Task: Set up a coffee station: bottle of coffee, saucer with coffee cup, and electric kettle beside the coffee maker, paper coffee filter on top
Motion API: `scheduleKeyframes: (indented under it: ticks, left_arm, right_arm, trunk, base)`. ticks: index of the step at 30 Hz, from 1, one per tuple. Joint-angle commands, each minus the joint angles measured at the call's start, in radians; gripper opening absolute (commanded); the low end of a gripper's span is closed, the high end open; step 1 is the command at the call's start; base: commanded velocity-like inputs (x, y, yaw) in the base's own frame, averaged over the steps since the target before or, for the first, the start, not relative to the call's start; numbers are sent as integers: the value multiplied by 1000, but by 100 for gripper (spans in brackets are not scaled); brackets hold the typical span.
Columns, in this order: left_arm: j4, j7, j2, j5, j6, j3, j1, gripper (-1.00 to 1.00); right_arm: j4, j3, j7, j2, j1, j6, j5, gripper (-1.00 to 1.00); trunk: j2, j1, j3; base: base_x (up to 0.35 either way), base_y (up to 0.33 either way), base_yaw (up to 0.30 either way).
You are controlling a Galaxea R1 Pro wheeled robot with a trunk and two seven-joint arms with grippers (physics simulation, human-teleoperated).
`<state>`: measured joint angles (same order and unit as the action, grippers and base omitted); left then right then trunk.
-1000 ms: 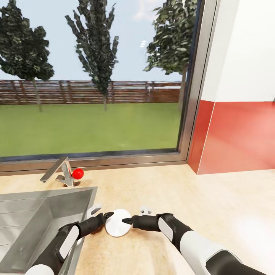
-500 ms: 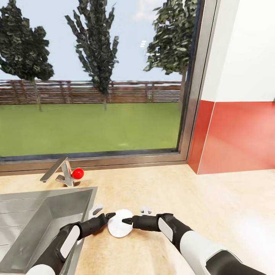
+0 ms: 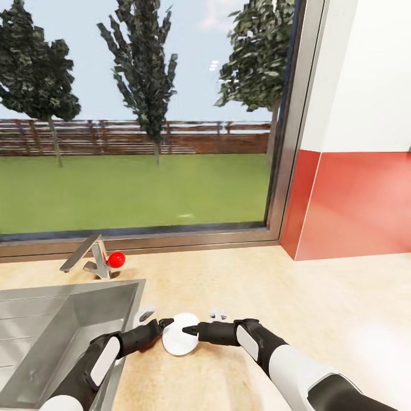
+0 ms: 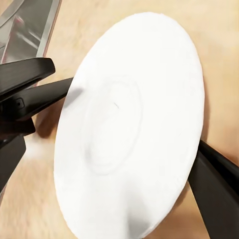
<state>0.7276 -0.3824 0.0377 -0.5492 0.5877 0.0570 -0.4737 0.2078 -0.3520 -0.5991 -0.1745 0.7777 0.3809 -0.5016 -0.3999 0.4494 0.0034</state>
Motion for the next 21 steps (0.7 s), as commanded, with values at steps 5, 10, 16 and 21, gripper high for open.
scheduleKeyframes:
  ticks: [5, 10, 16, 21]
  left_arm:
    - [-67, 0, -12, 2, 11, 1, 0, 100]
    - [-66, 0, -17, 2, 11, 1, 0, 100]
    - [-65, 0, -18, 2, 11, 2, 0, 100]
    - [-65, 0, -19, 2, 11, 3, 0, 100]
  right_arm:
    - [-1, -7, 1, 0, 0, 7, 2, 100]
    - [-1, -7, 1, 0, 0, 7, 2, 100]
    - [-1, -7, 1, 0, 0, 7, 2, 100]
    - [-1, -7, 1, 0, 0, 7, 2, 100]
  trunk:
    - [0, 1, -1]
    - [0, 1, -1]
    - [0, 1, -1]
    - [0, 1, -1]
  base:
    - [0, 0, 0]
    - [0, 0, 0]
    - [0, 0, 0]
    - [0, 0, 0]
